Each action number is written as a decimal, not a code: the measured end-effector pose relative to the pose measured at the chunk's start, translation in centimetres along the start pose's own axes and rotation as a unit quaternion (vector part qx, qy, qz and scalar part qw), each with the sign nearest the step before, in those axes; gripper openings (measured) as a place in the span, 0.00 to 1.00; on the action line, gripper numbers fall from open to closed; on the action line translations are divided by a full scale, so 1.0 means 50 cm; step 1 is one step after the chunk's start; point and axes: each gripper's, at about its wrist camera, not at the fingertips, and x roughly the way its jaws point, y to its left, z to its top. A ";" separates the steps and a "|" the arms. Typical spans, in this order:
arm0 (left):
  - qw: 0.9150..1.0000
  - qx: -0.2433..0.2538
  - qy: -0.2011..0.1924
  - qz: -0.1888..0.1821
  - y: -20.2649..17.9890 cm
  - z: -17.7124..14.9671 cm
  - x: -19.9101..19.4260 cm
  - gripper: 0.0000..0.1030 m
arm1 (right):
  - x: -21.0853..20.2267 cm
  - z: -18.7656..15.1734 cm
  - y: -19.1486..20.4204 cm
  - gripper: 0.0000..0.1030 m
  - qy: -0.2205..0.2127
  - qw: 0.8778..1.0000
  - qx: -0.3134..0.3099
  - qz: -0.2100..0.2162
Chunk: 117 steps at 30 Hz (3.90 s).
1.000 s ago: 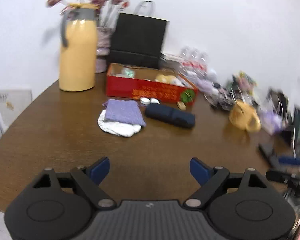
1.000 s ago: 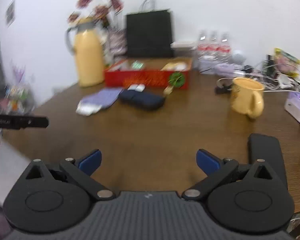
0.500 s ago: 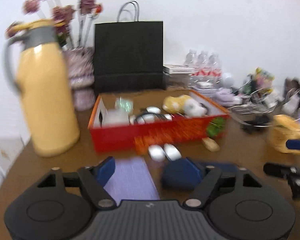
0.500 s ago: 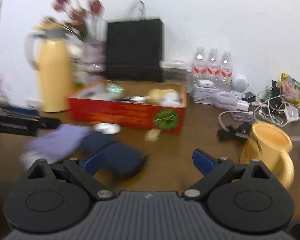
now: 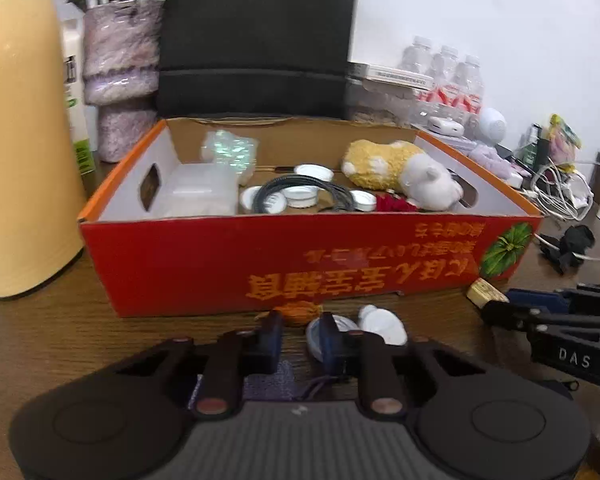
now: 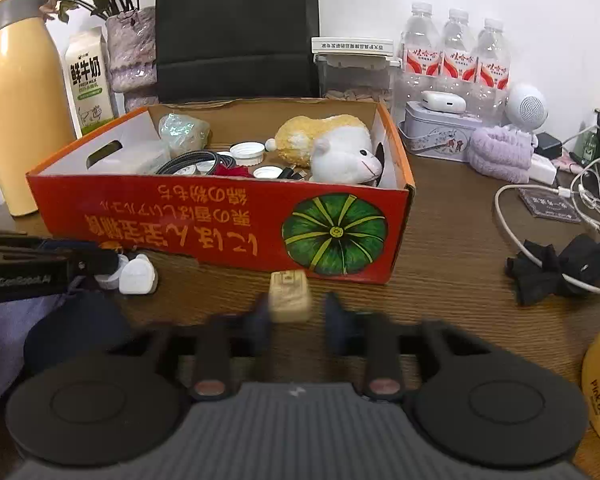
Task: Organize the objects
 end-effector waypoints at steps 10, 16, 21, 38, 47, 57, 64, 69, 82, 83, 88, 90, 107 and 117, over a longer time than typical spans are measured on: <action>0.998 0.034 -0.036 0.022 -0.024 0.009 -0.096 0.02 | -0.050 -0.007 -0.016 0.22 -0.031 0.999 0.032 0.008; 0.994 0.010 -0.091 0.065 -0.021 -0.010 -0.254 0.03 | -0.219 -0.047 0.012 0.22 -0.120 0.992 0.034 -0.004; 0.993 -0.041 -0.104 0.024 -0.033 -0.108 -0.397 0.03 | -0.368 -0.159 0.060 0.22 -0.124 0.992 0.002 -0.016; 0.993 -0.103 -0.047 0.014 -0.020 -0.207 -0.475 0.03 | -0.499 -0.282 0.073 0.21 -0.104 0.994 -0.015 -0.009; 0.995 -0.050 -0.040 -0.077 0.064 0.185 -0.180 0.03 | -0.239 0.146 -0.033 0.21 -0.121 0.985 0.037 0.120; 0.996 -0.026 0.078 -0.042 0.074 0.240 0.141 0.10 | 0.281 0.326 -0.008 0.23 0.077 0.990 0.064 0.097; 0.997 -0.046 0.040 -0.050 0.100 0.249 0.087 0.27 | 0.220 0.309 -0.035 0.36 0.000 0.992 0.087 0.089; 0.998 -0.037 -0.030 -0.033 0.083 0.272 -0.065 0.33 | 0.079 0.338 -0.038 0.61 -0.069 0.992 0.065 0.080; 0.978 -0.028 -0.183 -0.098 -0.001 0.002 -0.554 0.73 | -0.433 0.056 0.030 1.00 -0.187 0.980 0.019 0.068; 0.979 -0.032 -0.176 -0.096 -0.010 -0.041 -0.573 0.74 | -0.463 0.012 0.033 1.00 -0.179 0.981 0.030 0.063; 0.993 -0.042 -0.085 -0.076 -0.050 -0.225 -0.589 0.73 | -0.564 -0.157 0.056 1.00 -0.131 0.978 0.101 0.125; 0.996 -0.063 -0.043 -0.049 -0.058 -0.262 -0.577 0.68 | -0.595 -0.196 0.079 1.00 -0.127 0.980 0.085 0.128; 0.995 -0.069 -0.067 0.005 -0.043 -0.242 -0.531 0.74 | -0.561 -0.222 0.083 1.00 -0.111 0.990 0.055 0.062; 0.994 0.071 -0.065 0.043 0.011 -0.048 -0.198 0.63 | -0.158 0.018 0.099 0.92 -0.074 0.996 0.003 0.051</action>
